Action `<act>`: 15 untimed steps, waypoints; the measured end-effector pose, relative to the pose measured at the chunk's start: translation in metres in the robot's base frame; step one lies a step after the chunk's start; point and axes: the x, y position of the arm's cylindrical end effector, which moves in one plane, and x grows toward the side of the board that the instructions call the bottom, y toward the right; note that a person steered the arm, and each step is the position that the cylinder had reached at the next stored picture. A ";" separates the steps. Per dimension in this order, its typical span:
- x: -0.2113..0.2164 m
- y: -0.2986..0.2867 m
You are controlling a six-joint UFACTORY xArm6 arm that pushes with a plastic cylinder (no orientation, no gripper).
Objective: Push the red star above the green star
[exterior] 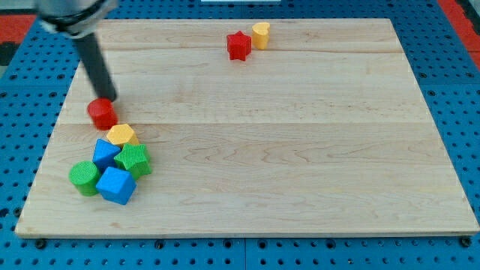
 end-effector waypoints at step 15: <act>-0.048 0.260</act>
